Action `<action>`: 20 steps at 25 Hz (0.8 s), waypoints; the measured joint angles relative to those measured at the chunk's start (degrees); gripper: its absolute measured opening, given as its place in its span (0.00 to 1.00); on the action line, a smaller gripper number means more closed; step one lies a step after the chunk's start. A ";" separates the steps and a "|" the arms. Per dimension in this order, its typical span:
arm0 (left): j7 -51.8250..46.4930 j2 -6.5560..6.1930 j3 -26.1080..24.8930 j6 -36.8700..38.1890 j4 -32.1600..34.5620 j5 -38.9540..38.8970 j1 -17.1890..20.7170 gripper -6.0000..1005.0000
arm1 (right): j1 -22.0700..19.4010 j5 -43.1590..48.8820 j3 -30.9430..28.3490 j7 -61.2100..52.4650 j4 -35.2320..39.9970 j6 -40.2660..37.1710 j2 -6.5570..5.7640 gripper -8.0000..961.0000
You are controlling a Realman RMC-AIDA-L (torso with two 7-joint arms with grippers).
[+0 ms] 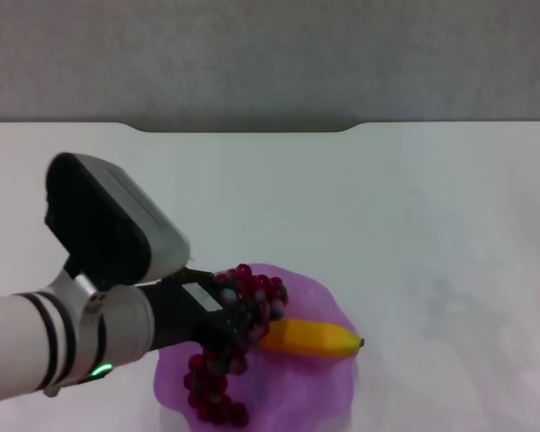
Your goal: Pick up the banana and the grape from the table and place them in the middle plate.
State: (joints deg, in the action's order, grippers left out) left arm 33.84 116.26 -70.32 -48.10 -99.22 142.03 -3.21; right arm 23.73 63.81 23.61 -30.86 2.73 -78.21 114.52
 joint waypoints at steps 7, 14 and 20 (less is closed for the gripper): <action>0.20 -0.09 -0.52 -0.85 4.70 -2.94 -3.29 0.25 | 0.27 0.00 0.03 0.00 0.00 -0.02 0.00 0.02; 0.04 -0.07 -3.36 -4.46 7.02 -6.30 -5.74 0.25 | 0.26 0.00 -0.03 0.01 -0.01 -0.02 0.08 0.02; 4.99 -0.27 -8.02 -10.88 11.66 -17.47 -9.86 0.36 | 0.37 0.00 -0.05 0.02 -0.01 -0.01 0.09 0.02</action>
State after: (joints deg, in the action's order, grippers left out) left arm 38.84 115.99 -78.34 -58.98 -87.56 124.57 -13.07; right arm 24.10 63.81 23.56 -30.85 2.72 -78.22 114.61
